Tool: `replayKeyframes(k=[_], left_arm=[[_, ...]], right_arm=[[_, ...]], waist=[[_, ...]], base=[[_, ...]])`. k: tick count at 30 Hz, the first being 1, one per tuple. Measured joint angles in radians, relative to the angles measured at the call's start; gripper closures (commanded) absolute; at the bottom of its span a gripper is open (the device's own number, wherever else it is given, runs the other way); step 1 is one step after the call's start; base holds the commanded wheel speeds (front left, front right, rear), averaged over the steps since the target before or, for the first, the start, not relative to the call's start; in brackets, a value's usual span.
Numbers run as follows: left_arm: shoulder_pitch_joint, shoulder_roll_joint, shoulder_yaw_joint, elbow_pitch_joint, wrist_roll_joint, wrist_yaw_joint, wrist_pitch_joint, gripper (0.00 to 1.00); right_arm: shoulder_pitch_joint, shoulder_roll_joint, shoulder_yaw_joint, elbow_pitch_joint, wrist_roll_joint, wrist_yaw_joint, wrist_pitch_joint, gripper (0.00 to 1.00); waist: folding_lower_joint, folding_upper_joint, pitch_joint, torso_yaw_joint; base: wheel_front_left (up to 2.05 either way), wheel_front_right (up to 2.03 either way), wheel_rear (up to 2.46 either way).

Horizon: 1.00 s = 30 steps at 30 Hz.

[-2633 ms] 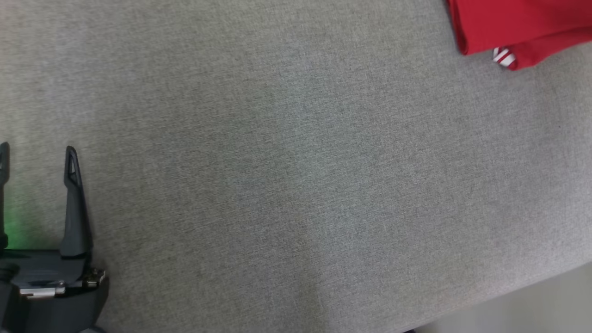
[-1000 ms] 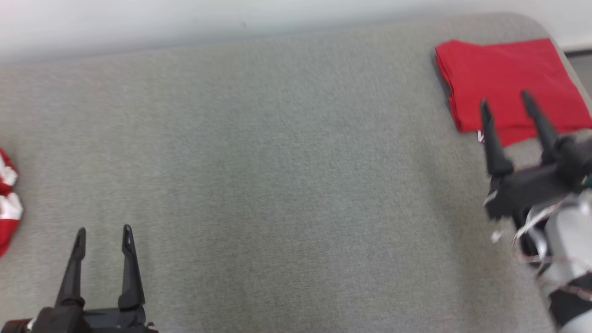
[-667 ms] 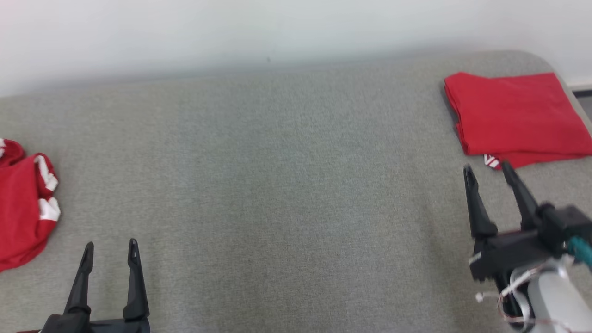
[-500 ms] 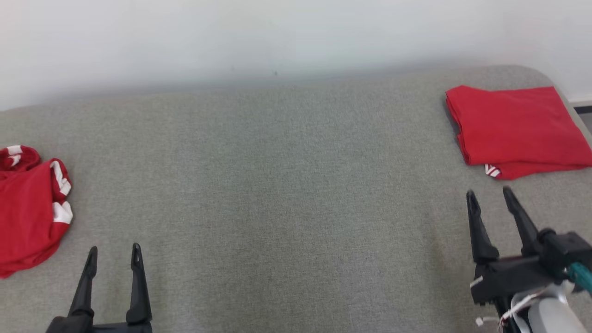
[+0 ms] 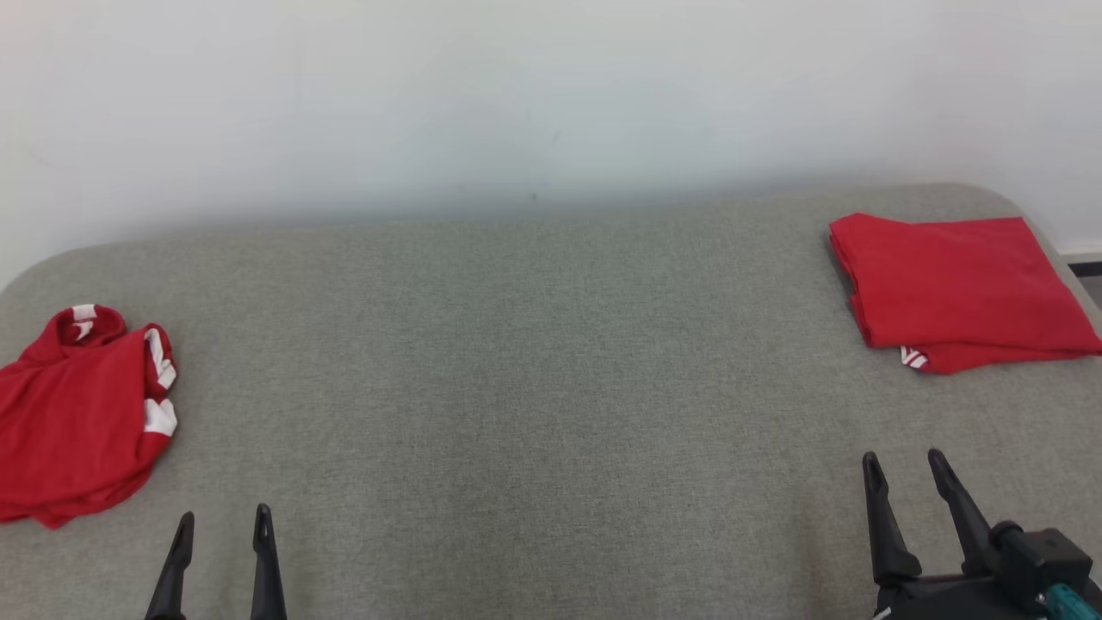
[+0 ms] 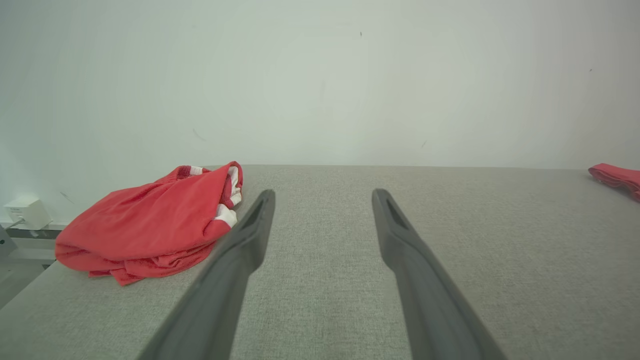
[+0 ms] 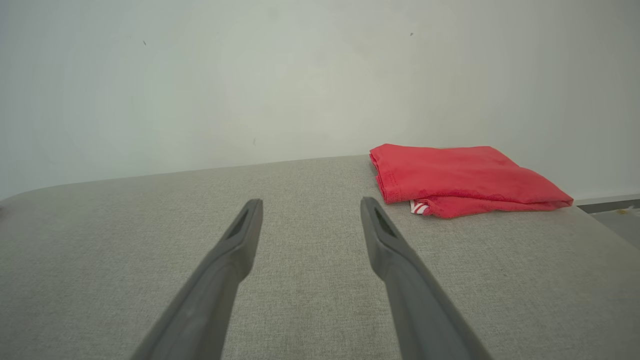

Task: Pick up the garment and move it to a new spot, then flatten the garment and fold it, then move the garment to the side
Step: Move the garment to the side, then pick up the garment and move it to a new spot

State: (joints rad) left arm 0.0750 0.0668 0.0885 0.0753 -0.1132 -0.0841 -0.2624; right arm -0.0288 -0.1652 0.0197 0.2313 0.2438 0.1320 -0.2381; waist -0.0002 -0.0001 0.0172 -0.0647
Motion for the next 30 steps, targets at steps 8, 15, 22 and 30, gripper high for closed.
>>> replayKeyframes(k=[8, 15, 22, 30], left_arm=[[0.013, 0.001, 0.008, 0.024, 0.003, -0.003, 0.000, 0.00], [0.017, 0.001, 0.007, 0.044, 0.006, -0.004, 0.000, 0.00], [0.011, 0.001, 0.007, 0.058, 0.006, -0.006, 0.000, 0.00], [0.009, 0.002, 0.012, 0.059, 0.007, -0.008, 0.000, 0.00]], right_arm=[[0.057, 0.017, -0.006, -0.021, -0.017, 0.000, 0.004, 0.00], [0.069, 0.020, -0.003, -0.020, -0.017, 0.000, 0.004, 0.00], [0.069, 0.021, -0.003, -0.017, -0.017, 0.000, 0.005, 0.00], [0.084, 0.031, -0.007, -0.015, -0.015, 0.000, 0.003, 0.00]], waist=[[0.0001, 0.0000, -0.020, 0.019], [0.0001, 0.0001, -0.023, 0.029], [0.0001, 0.0001, -0.022, 0.035], [0.0001, 0.0001, -0.025, 0.059]], base=[[0.00, 0.00, 0.00], [0.00, 0.00, 0.00], [0.00, 0.00, 0.00], [0.00, 0.00, 0.00]])
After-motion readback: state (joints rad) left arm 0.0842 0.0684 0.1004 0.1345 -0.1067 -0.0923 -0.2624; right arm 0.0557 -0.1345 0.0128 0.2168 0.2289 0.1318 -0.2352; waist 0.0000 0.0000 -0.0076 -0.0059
